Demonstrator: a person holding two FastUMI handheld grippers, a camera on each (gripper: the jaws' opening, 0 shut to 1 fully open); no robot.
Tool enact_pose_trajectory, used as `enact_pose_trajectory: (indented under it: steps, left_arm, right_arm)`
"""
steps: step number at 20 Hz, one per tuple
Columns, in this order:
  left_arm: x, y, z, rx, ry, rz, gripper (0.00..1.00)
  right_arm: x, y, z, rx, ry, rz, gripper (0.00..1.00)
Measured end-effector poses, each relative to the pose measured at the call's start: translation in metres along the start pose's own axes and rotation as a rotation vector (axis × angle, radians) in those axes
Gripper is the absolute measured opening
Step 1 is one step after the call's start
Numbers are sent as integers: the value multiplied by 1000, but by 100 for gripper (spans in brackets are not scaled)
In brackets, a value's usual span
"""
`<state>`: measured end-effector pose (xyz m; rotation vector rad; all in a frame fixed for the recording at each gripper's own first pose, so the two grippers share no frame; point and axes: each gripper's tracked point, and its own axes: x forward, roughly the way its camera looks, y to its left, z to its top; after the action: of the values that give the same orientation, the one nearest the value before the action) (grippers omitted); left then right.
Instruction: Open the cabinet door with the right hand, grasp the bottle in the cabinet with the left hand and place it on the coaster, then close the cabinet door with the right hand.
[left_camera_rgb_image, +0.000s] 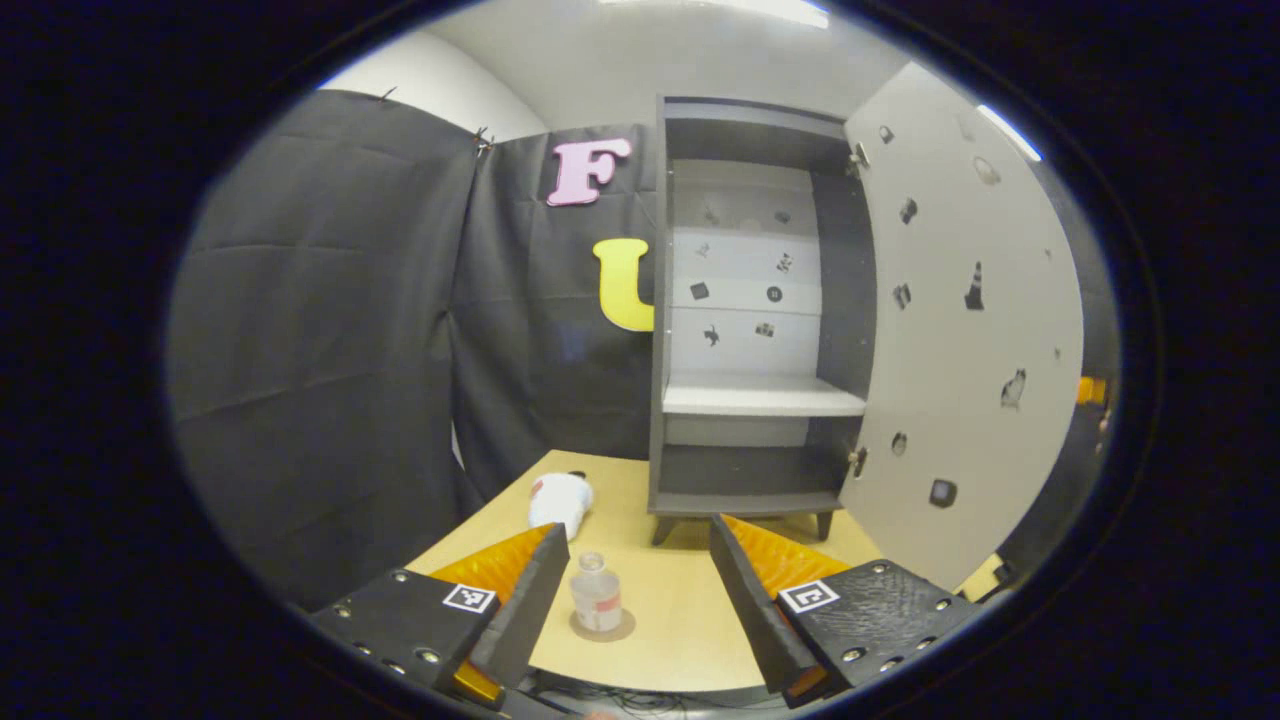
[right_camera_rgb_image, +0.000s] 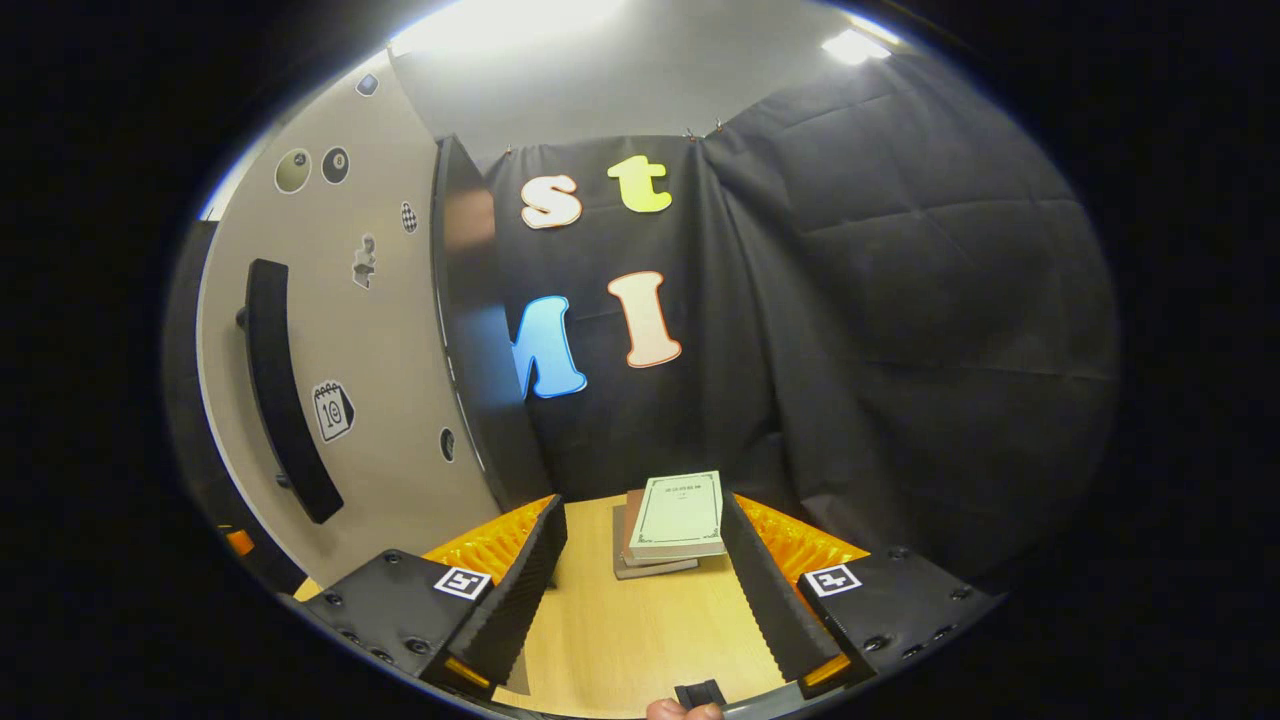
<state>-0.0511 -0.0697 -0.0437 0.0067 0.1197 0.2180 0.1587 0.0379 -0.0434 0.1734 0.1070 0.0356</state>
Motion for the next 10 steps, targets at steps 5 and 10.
enact_pose_trajectory:
  steps: [5,10]
  left_arm:
    - [-24,-17,31,-38,14,37,85]
    - [-41,-15,59,-39,8,84,85]
  right_arm:
    - [-6,5,13,-33,-10,69,98]
    - [-11,26,30,41,21,176,98]
